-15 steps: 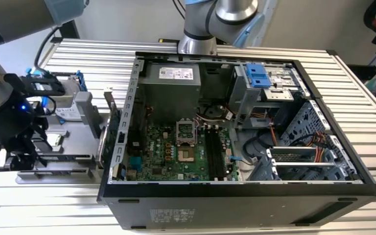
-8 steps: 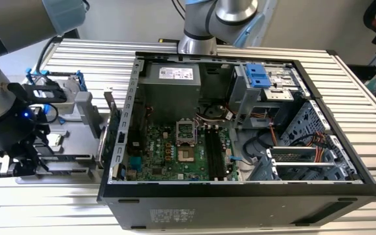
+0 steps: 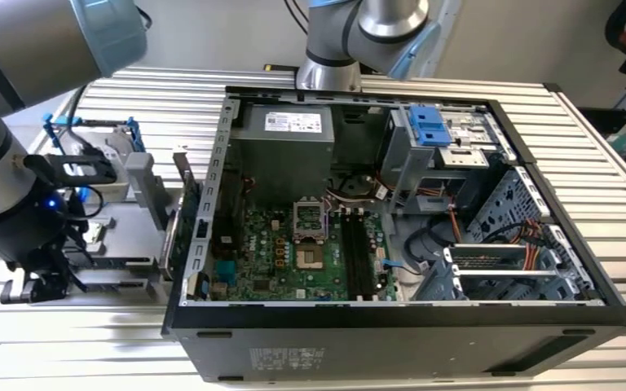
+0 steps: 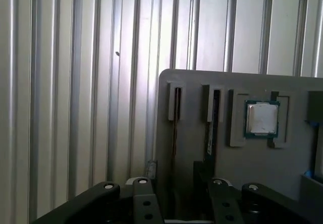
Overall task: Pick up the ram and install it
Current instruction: 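Pick up the ram and move it above insertion slot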
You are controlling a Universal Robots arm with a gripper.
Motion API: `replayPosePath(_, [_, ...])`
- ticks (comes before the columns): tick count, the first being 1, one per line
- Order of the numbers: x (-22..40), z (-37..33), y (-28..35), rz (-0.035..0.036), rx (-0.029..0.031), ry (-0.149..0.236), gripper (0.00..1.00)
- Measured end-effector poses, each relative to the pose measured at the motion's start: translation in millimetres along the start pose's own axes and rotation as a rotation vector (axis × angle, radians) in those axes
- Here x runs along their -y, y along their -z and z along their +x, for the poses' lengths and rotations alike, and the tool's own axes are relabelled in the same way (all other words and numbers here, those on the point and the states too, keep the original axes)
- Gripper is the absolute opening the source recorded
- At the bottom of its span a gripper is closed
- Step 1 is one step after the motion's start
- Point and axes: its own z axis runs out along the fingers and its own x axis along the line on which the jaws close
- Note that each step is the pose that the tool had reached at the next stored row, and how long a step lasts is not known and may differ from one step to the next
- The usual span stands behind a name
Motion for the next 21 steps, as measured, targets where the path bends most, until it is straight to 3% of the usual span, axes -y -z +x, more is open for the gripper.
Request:
replayPosePath(14, [3.6,1.1,-25.2,0.0005,0.0000,-0.008,1.00])
replayPosePath(21, [4.4,-5.2,-33.0,-0.0007,0.0001,-0.009,1.00])
